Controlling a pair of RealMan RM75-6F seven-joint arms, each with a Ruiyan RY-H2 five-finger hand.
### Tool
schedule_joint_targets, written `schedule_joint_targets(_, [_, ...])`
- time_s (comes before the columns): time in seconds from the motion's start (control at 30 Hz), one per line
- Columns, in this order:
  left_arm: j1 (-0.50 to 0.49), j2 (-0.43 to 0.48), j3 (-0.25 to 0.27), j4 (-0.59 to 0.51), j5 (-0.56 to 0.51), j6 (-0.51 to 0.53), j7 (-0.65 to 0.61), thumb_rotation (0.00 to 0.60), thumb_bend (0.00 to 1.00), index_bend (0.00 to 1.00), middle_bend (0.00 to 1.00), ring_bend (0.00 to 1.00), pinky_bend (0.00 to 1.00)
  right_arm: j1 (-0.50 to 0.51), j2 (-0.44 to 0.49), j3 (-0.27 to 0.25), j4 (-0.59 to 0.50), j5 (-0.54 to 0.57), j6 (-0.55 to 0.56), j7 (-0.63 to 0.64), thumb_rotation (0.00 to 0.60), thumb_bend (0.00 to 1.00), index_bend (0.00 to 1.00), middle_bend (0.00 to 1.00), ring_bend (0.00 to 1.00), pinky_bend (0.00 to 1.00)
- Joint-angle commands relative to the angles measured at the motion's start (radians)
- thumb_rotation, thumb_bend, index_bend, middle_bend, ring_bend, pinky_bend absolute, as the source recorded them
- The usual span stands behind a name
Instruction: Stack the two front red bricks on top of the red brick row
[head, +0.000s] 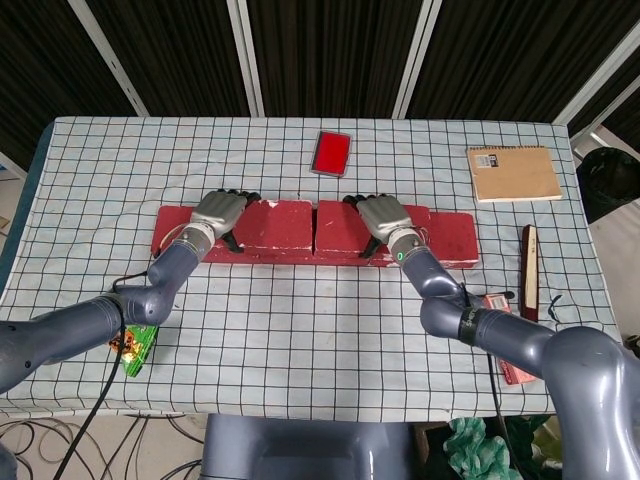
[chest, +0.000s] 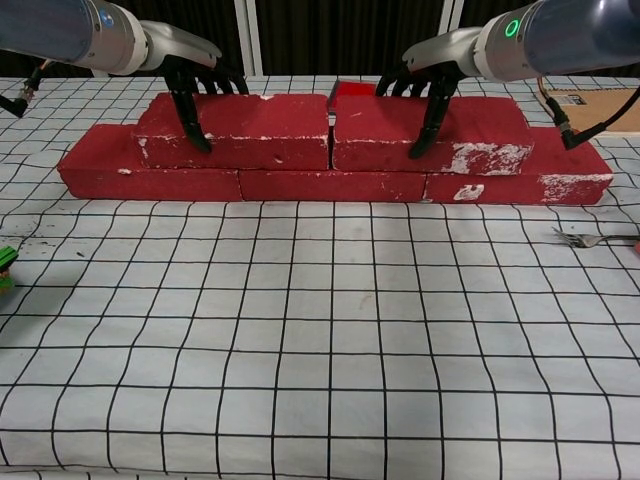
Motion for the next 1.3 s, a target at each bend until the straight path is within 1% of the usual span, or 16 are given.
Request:
schedule_joint_targets(0.03, [-0.001,-0.001,0.001,0.002,-0.002,-0.002,0.001,0.6,0.18,0.21,0.2,0.11,0.18,0.0,-0.001,0.0,0.002,-0.002,-0.002,0.001,0.6,0.17,0.27,0.2,0.19,0.19])
schedule_joint_targets(0.13, [-0.001,-0.001,0.003,0.004,-0.003,-0.004,0.002,0.6,0.17,0.21,0.19,0.1,0.18,0.0,-0.002,0.001,0.006,-0.004,-0.003,0.004,0.6,0.17,0.26,0.18,0.17,0.19])
schedule_joint_targets(0.33, [-0.003,-0.004,0.004,0.009,-0.005,-0.01,0.002,0.6,0.12,0.17,0.18,0.09,0.18,0.001,-0.004,-0.004,0.011,-0.003,-0.015,0.005,0.6,0.14,0.16,0.12,0.1,0.19])
schedule_joint_targets(0.53, [-0.005,0.0,0.004,0.008,-0.004,-0.017,-0.001,0.6,0.1,0.15,0.17,0.08,0.17,0.003,-0.006,-0.007,0.016,-0.001,-0.023,0.009,0.6,0.11,0.1,0.07,0.06,0.18])
schedule_joint_targets(0.67, [-0.004,0.001,0.003,0.009,-0.001,-0.019,-0.005,0.6,0.07,0.14,0.16,0.05,0.13,0.004,-0.006,-0.006,0.016,-0.002,-0.024,0.011,0.6,0.1,0.1,0.06,0.05,0.16])
schedule_joint_targets(0.93, [0.0,0.005,-0.005,0.009,0.013,-0.021,-0.017,0.6,0.07,0.12,0.13,0.0,0.09,0.004,-0.007,-0.006,0.017,-0.005,-0.021,0.016,0.6,0.1,0.1,0.06,0.04,0.15])
schedule_joint_targets(1.3, [-0.002,0.005,0.0,0.013,0.012,-0.028,-0.022,0.6,0.05,0.1,0.12,0.0,0.08,0.005,-0.003,-0.01,0.014,-0.008,-0.025,0.02,0.6,0.1,0.09,0.06,0.02,0.14])
